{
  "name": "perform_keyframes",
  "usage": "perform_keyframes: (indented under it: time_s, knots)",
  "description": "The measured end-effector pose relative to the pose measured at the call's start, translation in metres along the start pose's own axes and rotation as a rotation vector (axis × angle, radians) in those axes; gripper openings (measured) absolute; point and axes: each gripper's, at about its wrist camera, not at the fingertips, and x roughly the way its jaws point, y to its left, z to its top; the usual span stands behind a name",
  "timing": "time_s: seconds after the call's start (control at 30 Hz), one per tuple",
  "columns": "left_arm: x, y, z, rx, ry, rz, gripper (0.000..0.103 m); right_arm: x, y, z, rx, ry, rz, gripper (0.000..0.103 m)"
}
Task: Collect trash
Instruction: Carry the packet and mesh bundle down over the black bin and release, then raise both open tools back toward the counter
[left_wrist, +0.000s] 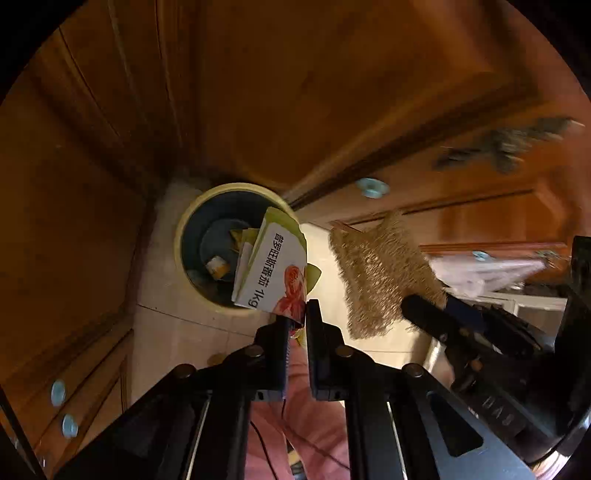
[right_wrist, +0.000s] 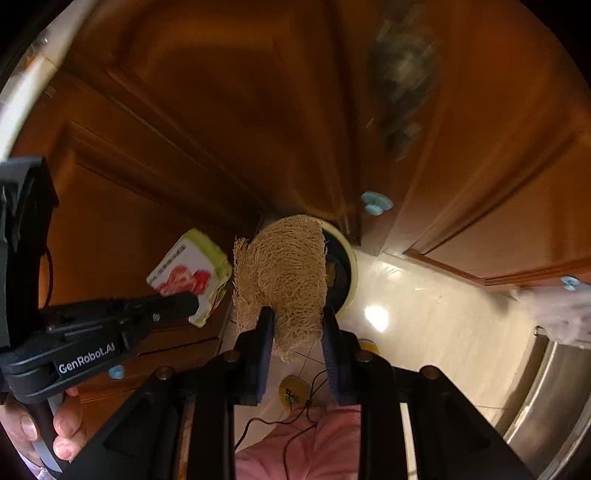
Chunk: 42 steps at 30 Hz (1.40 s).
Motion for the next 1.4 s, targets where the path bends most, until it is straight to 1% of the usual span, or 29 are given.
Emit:
perform_keyframes:
  time_s: [0.07,0.13,0.17,0.2,0.23,0.27,0.3,0.33,0.4,0.47,0.57,0.7,0.9,1.0,1.1,1.2,1.27,1.4]
  knots:
    - [0.018,0.007,0.007,0.001,0.001,0.034,0.007,0.024,-0.003,0.003,-0.008,0.014,0.001,0.026]
    - [0.032,0.017,0.012,-0.001,0.003,0.064,0.02,0.045,0.0,0.01,-0.025,0.02,-0.001,0.027]
    - [0.039,0.018,0.017,-0.004,0.0,0.081,0.025,0.054,0.001,0.014,-0.032,0.029,0.008,0.03]
    - [0.043,0.021,0.02,-0.007,-0.002,0.101,0.038,0.064,0.003,0.018,-0.037,0.042,0.007,0.031]
    - [0.048,0.025,0.022,-0.014,-0.001,0.13,0.057,0.074,0.005,0.022,-0.041,0.055,-0.009,0.032]
    - [0.052,0.03,0.023,-0.026,-0.004,0.159,0.063,0.082,0.007,0.027,-0.044,0.072,-0.023,0.035]
    - [0.053,0.036,0.023,-0.039,-0.018,0.18,0.068,0.088,0.009,0.03,-0.046,0.088,-0.038,0.035]
    - [0.053,0.038,0.024,-0.05,-0.026,0.185,0.068,0.094,0.011,0.033,-0.048,0.106,-0.05,0.036]
    - [0.051,0.046,0.022,-0.066,-0.032,0.19,0.069,0.096,0.014,0.038,-0.052,0.114,-0.047,0.036]
    - [0.049,0.049,0.021,-0.072,-0.041,0.216,0.069,0.091,0.019,0.04,-0.072,0.098,-0.051,0.037]
    - [0.043,0.047,0.021,-0.053,-0.058,0.246,0.07,0.078,0.029,0.041,-0.119,0.058,-0.058,0.037]
    - [0.029,0.044,0.026,-0.017,-0.113,0.246,0.069,0.058,0.043,0.042,-0.156,0.017,-0.04,0.037]
    - [-0.005,0.036,0.025,-0.054,-0.147,0.2,0.069,0.025,0.049,0.045,-0.153,0.025,-0.018,0.037]
    - [-0.026,0.032,0.023,-0.082,-0.144,0.183,0.069,0.003,0.057,0.046,-0.151,0.035,-0.023,0.037]
    - [-0.053,0.027,0.022,-0.124,-0.116,0.18,0.069,-0.025,0.064,0.046,-0.154,0.033,-0.031,0.037]
    - [-0.082,0.019,0.02,-0.129,-0.142,0.179,0.069,-0.062,0.073,0.046,-0.177,-0.003,-0.032,0.037]
    - [-0.108,0.011,0.018,-0.115,-0.163,0.193,0.069,-0.091,0.081,0.046,-0.197,-0.031,-0.042,0.037]
    - [-0.155,-0.008,0.011,-0.087,-0.206,0.186,0.069,-0.144,0.089,0.045,-0.215,-0.091,-0.04,0.037]
